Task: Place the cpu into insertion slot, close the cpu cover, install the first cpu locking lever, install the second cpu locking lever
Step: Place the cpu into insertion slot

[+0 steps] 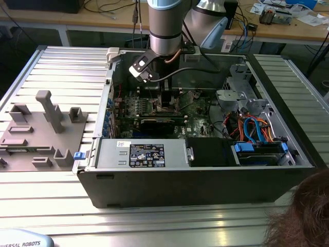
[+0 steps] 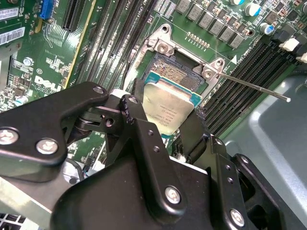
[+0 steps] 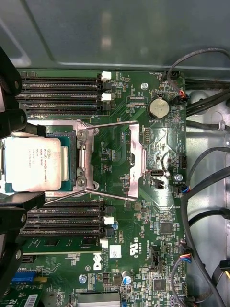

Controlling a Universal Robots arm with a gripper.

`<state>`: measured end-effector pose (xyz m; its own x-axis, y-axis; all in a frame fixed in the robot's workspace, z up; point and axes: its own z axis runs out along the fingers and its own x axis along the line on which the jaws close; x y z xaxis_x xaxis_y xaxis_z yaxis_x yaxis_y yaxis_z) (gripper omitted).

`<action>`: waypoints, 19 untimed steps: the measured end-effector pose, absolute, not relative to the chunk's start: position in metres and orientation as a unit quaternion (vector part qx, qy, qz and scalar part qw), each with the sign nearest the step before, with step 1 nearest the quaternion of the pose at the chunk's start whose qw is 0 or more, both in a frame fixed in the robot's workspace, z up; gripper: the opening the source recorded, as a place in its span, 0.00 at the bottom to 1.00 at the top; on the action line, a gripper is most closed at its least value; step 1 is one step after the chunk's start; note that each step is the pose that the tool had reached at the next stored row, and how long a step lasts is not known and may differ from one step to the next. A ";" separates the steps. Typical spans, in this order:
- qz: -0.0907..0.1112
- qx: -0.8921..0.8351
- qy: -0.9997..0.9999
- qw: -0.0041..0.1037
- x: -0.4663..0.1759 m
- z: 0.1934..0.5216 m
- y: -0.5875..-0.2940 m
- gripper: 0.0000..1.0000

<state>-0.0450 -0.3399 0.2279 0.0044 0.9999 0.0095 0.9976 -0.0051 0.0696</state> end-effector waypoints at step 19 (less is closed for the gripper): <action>0.028 0.708 0.705 0.021 -0.045 0.221 -0.339 0.54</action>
